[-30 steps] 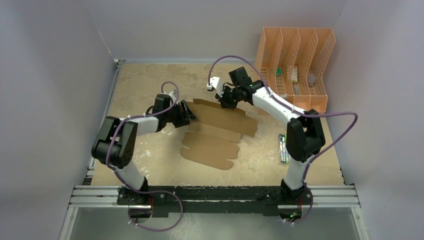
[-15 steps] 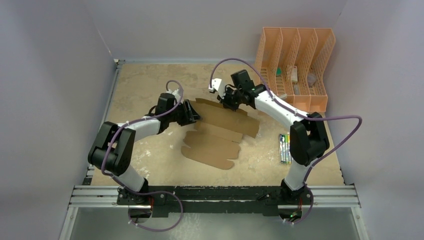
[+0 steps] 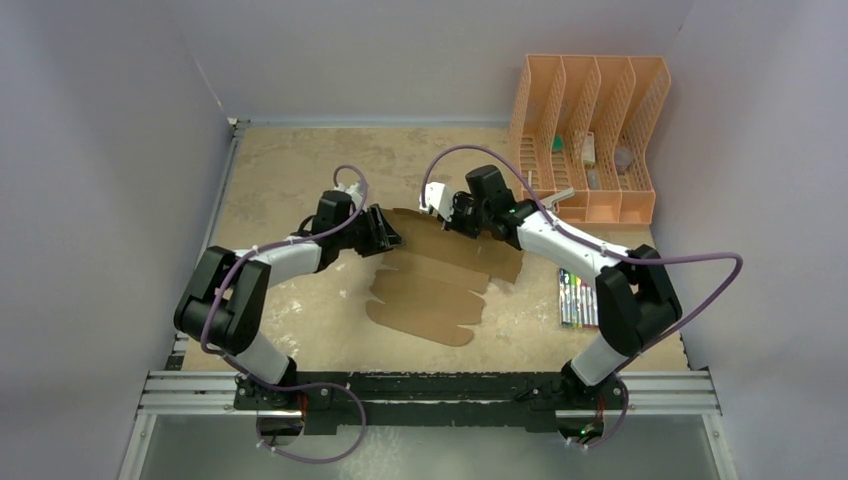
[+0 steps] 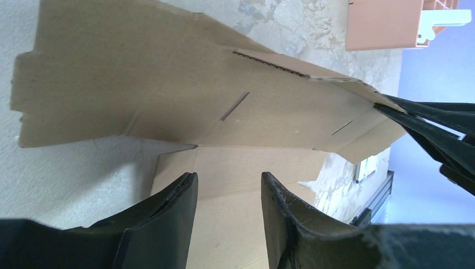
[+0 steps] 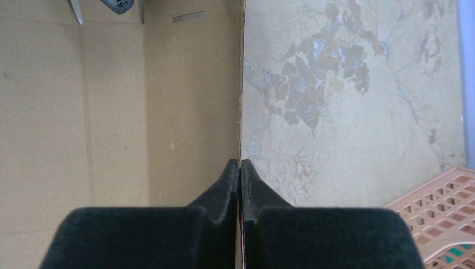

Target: Fold the paper box

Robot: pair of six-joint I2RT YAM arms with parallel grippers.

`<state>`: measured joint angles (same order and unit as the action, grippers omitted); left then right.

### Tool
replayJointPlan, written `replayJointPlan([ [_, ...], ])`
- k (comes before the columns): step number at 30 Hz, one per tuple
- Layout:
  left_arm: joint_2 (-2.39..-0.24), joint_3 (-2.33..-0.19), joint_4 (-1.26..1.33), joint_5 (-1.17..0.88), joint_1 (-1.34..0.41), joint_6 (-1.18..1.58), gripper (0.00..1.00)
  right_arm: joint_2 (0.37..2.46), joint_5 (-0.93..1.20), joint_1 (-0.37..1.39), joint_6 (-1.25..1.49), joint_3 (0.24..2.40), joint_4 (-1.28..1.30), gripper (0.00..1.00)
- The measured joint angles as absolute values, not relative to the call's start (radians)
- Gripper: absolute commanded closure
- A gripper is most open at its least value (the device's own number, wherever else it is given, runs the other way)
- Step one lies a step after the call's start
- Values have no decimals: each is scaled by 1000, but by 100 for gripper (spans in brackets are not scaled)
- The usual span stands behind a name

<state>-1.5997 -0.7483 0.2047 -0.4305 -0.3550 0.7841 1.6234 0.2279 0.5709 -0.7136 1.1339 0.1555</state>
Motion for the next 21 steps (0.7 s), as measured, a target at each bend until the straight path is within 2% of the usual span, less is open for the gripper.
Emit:
replayJointPlan([
  [11, -1585, -873, 120, -419, -230, 748, 53, 1594, 225, 576, -772, 1120, 121, 100],
  [21, -1575, -1042, 81, -376, -229, 756, 69, 1573, 191, 607, -806, 1110, 118, 100],
])
